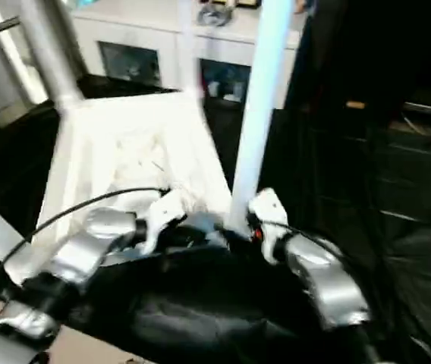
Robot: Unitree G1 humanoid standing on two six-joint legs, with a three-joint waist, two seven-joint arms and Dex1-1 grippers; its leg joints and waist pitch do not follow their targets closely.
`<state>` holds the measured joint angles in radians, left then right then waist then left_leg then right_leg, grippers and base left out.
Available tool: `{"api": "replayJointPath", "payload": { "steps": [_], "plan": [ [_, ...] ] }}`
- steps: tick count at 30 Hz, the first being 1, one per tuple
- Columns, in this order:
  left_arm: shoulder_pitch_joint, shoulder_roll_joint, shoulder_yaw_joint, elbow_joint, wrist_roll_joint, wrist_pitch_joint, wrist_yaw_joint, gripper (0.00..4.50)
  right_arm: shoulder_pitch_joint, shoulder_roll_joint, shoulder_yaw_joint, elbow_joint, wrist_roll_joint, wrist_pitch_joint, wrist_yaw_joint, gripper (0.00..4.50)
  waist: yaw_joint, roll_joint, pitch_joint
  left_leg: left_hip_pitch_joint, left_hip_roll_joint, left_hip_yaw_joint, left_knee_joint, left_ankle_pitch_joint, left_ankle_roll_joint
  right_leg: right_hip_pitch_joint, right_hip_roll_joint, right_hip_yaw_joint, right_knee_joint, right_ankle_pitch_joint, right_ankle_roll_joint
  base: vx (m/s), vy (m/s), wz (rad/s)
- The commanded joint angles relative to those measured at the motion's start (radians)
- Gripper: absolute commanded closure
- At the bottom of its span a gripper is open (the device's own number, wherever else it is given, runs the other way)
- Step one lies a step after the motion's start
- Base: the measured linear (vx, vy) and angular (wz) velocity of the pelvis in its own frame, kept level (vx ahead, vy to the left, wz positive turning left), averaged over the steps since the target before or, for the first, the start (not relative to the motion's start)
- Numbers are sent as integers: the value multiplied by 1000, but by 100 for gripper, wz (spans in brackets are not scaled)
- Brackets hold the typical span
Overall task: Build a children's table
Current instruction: Rotate leg to tighten
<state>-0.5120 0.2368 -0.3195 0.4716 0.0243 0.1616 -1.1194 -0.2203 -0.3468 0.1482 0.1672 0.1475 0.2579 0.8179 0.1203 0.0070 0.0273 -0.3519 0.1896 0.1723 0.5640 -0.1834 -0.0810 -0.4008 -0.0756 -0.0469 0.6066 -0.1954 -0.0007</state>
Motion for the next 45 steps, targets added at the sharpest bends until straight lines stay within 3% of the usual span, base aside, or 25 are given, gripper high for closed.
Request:
{"api": "replayJointPath", "payload": {
  "steps": [1,6,7,9,12,13,20,23,25,27,30,32,34,35,36,38,39,41,45],
  "plan": [
    [-1,-14,-29,-61,-62,-38,-69,450,20,-21,75,-39,52,16,128,112,1,-9,-41,-2,37,-7,-61,-214,57,49,-62,41,-77,-156,-185,0,0,0],
    [16,33,-21,-84,-82,-35,-148,450,39,-80,68,-73,93,51,240,112,14,-11,-42,-3,39,-6,-57,-188,74,51,-63,40,-72,-121,-200,0,0,0],
    [17,39,-20,-86,-84,-34,-156,450,41,-83,67,-75,96,55,248,138,16,-12,-42,-3,39,-5,-57,-190,72,51,-63,40,-73,-129,-203,0,0,0],
    [18,47,-19,-86,-86,-35,-165,450,45,-87,70,-81,103,60,257,147,18,-12,-41,-3,39,-5,-59,-198,65,50,-64,40,-75,-159,-196,0,0,0],
    [19,50,-19,-88,-88,-35,-168,450,48,-88,74,-87,111,64,259,163,19,-12,-41,-1,39,-6,-60,-203,53,49,-64,40,-76,-174,-188,0,0,0],
    [21,52,-20,-90,-88,-35,-171,450,50,-89,76,-91,114,67,261,187,18,-13,-41,-2,39,-6,-60,-202,52,49,-64,40,-75,-173,-187,0,0,0],
    [17,37,-15,-73,-59,-40,-125,450,65,-52,78,-96,104,88,215,199,20,-13,-43,-3,38,-6,-57,-181,58,51,-63,39,-72,-139,-194,0,0,0],
    [-9,-1,10,-29,-27,-27,-9,450,65,-5,75,-63,44,78,89,200,17,-13,-36,-3,37,-7,-63,-217,41,48,-63,39,-81,-214,-174,0,0,0],
    [-20,-24,24,-13,-22,-17,42,450,63,25,70,-39,7,84,5,200,13,-18,-31,-1,35,-11,-71,-270,14,46,-67,39,-94,-365,-128,0,0,0],
    [-34,-57,35,1,-17,6,97,450,54,87,45,9,-33,106,-136,203,8,-18,-30,4,32,-12,-72,-291,1,40,-69,40,-102,-430,-102,0,0,0],
    [-45,-82,35,17,-3,16,146,450,46,136,19,39,-43,121,-230,210,-9,-18,-32,-1,30,-18,-76,-305,-11,41,-70,37,-108,-488,-74,0,0,0],
    [-64,-130,37,48,16,35,232,450,22,209,-27,82,-49,141,-370,210,-12,-15,-31,5,31,-15,-74,-310,-6,31,-67,41,-109,-465,-78,0,0,0],
    [-74,-158,38,66,23,43,274,450,6,243,-44,103,-56,144,-437,210,-16,-16,-34,0,31,-16,-76,-295,-7,37,-65,40,-105,-428,-85,0,0,0],
    [-85,-194,40,84,29,51,324,450,-19,277,-45,131,-77,118,-499,210,-19,-13,-34,2,31,-14,-74,-291,-10,33,-64,42,-104,-394,-97,0,0,0],
    [-88,-205,40,90,32,52,337,450,-27,286,-38,141,-90,97,-509,210,-20,-15,-35,-4,29,-16,-75,-282,-9,41,-63,40,-99,-371,-102,0,0,0],
    [-91,-216,34,94,39,42,344,450,-32,290,-22,147,-92,52,-474,210,-18,-15,-38,-1,30,-13,-69,-263,1,41,-64,42,-96,-316,-108,0,0,0],
    [-90,-218,32,92,38,40,337,450,-32,299,-33,142,-63,66,-447,154,-17,-15,-40,-5,28,-11,-67,-236,14,45,-62,43,-91,-264,-119,0,0,0],
    [-88,-217,29,90,34,35,324,450,-31,310,-49,130,-24,88,-413,141,-16,-15,-41,-6,27,-9,-64,-207,32,49,-61,43,-86,-203,-135,0,0,0],
    [-70,-185,10,58,20,20,242,450,-33,285,-19,101,-24,79,-358,97,-16,-16,-39,-7,29,-9,-67,-206,36,50,-62,40,-88,-225,-139,0,0,0]
  ]
}}
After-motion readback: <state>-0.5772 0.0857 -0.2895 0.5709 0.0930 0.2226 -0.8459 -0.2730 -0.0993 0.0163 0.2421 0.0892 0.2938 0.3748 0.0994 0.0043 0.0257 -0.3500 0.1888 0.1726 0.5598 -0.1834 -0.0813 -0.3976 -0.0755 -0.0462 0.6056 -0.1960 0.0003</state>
